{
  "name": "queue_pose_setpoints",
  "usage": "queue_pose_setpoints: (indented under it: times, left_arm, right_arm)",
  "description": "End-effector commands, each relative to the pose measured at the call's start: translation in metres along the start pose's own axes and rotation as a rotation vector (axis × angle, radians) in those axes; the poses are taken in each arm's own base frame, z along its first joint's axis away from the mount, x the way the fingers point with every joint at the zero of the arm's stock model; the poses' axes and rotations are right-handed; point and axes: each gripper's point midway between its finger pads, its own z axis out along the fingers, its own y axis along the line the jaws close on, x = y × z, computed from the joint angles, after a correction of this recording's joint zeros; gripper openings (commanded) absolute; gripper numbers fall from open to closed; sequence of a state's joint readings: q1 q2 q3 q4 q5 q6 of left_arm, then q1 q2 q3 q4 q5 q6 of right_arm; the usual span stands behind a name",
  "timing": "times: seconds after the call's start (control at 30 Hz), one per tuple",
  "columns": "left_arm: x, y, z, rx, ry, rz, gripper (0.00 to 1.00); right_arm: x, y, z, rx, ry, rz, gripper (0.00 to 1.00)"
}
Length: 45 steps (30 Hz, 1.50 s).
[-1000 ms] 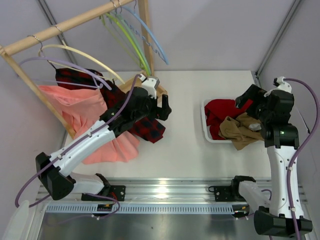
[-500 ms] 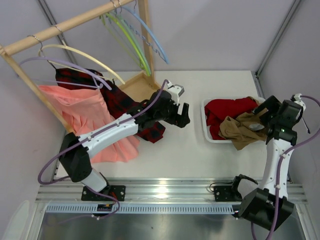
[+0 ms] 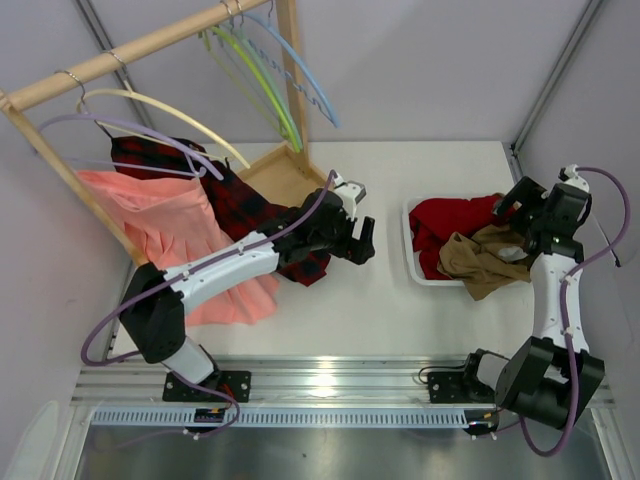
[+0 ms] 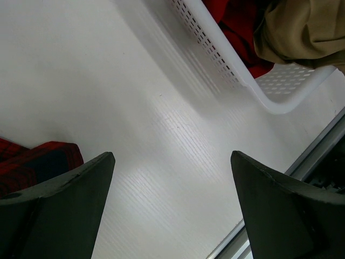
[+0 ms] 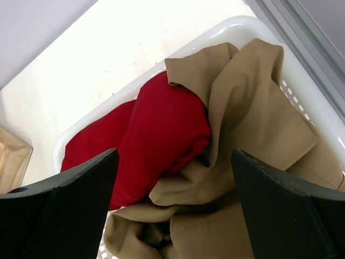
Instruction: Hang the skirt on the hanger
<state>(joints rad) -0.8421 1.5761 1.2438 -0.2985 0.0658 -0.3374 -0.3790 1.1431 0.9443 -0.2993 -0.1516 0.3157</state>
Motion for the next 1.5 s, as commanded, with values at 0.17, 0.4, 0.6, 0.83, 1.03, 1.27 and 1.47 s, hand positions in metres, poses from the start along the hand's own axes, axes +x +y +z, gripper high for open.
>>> queue_pose_setpoints:
  times: [0.17,0.4,0.6,0.83,1.03,1.27,1.47]
  left_arm:
    - [-0.022,-0.005,-0.019,0.013,-0.09,0.024,0.95]
    - [-0.024,0.003,-0.029,-0.031,-0.103,0.027,0.96]
    - [-0.032,0.007,-0.034,-0.064,-0.131,0.007,0.96]
    - [-0.045,-0.001,-0.04,-0.035,-0.156,0.036,0.96]
    - [-0.096,-0.033,-0.064,0.084,-0.299,0.098,0.99]
    - [-0.129,-0.061,-0.06,0.213,-0.438,0.241,1.0]
    - [-0.161,-0.107,-0.044,0.347,-0.556,0.412,0.99]
  right_arm:
    - [-0.031,0.012,0.02,-0.013,-0.058,-0.061,0.88]
    - [-0.022,0.021,0.04,-0.06,-0.008,-0.066,0.71]
    - [-0.037,0.05,0.037,-0.079,-0.013,-0.138,0.0]
    - [-0.095,0.142,-0.025,-0.227,-0.182,-0.317,0.0]
    - [-0.111,0.195,-0.089,-0.439,-0.235,-0.321,0.0]
    - [-0.086,0.216,-0.151,-0.663,-0.184,-0.292,0.0]
    - [-0.059,0.206,-0.159,-0.685,-0.136,-0.272,0.0]
